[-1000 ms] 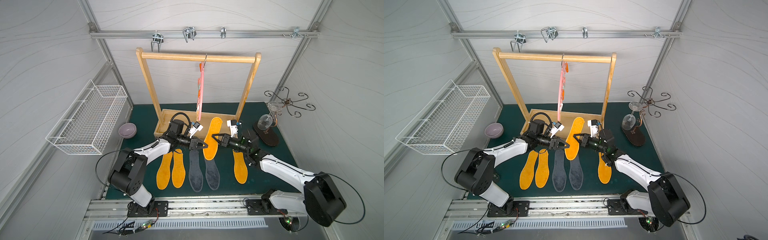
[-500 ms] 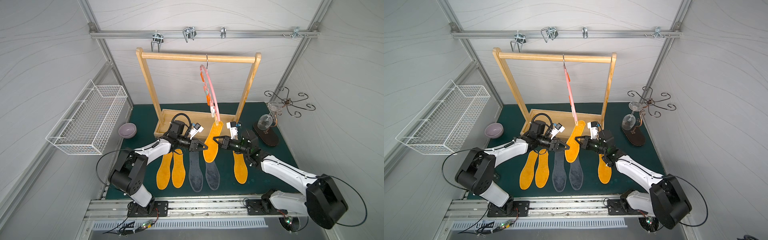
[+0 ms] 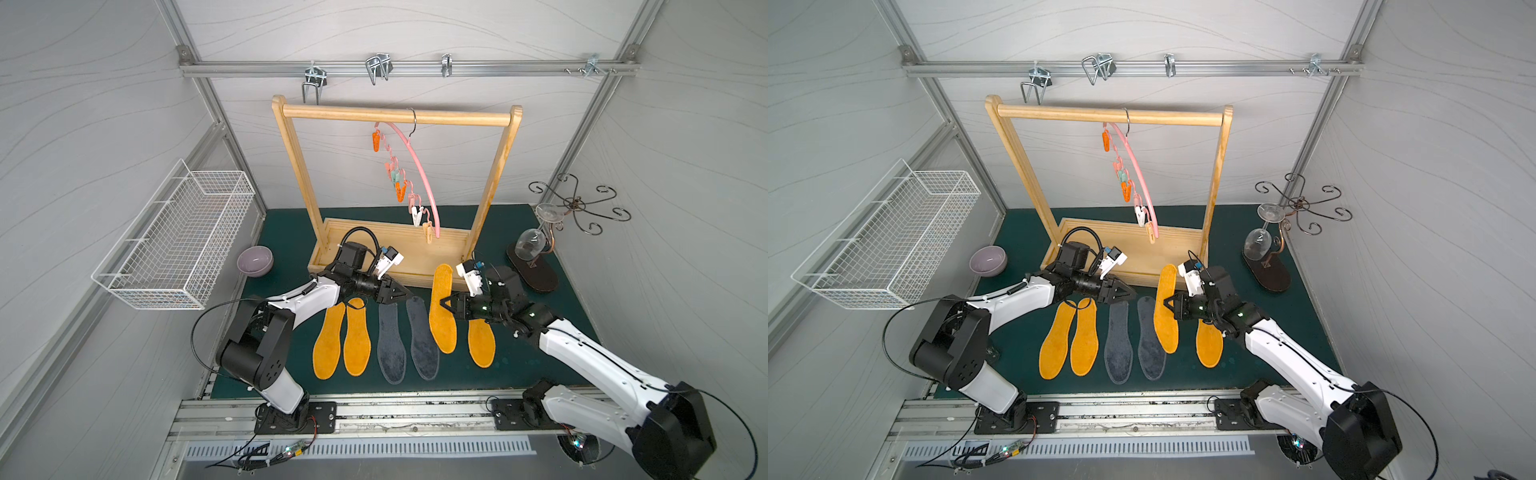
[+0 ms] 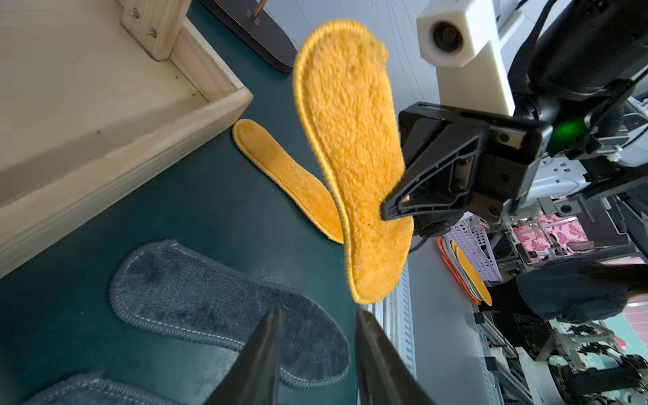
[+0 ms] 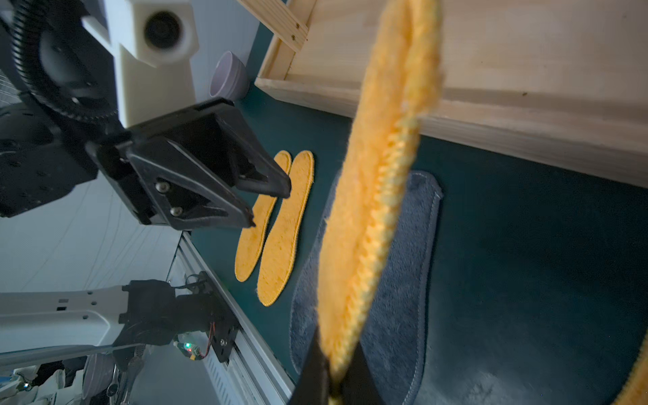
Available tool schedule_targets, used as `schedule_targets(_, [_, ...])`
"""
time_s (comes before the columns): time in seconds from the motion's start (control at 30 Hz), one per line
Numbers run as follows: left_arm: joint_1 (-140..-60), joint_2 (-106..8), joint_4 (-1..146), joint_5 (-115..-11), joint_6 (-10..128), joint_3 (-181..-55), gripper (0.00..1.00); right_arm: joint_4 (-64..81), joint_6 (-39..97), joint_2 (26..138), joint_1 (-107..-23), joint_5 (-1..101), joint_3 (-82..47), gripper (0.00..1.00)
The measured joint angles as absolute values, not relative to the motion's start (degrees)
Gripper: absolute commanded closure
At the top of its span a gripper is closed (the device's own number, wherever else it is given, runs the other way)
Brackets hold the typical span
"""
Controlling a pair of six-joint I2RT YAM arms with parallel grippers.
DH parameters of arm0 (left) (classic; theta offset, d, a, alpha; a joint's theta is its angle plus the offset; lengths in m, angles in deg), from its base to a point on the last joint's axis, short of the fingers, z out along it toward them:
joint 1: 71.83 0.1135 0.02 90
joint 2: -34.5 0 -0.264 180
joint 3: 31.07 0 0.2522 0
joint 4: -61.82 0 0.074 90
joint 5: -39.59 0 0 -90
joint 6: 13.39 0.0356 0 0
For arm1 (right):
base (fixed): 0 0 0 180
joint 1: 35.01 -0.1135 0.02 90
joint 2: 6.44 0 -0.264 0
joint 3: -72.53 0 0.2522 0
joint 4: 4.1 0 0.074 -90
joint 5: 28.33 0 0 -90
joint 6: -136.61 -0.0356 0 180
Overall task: Take the shoe insoles off the hanger
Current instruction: Place the insole at the center of the board.
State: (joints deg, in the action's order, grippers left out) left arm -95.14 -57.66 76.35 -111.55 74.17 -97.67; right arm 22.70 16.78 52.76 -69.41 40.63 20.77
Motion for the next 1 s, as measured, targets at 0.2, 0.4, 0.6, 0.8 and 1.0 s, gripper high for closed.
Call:
schedule_targets(0.2, [-93.9,-57.6,79.0,-107.3,76.7,-97.7,0.56,26.5,18.2,56.2,-69.2,40.4,22.7,0.97])
schedule_targets(0.4, [-91.4,-57.6,81.2,-102.3,77.5,-98.3,0.55,27.1,19.3,61.6,-67.4,40.1,24.2,0.97])
schedule_targets(0.6, [-90.5,-57.6,81.8,-100.3,78.1,-98.4,0.55,26.0,19.7,65.4,-65.6,40.2,26.1,0.94])
schedule_targets(0.8, [-90.5,-57.6,82.3,-99.9,78.5,-98.4,0.55,25.4,20.6,68.0,-65.3,41.1,26.3,0.91])
schedule_targets(1.0, [-90.5,-57.6,82.7,-99.0,78.6,-98.5,0.55,25.8,22.2,70.1,-65.2,43.6,25.8,0.83])
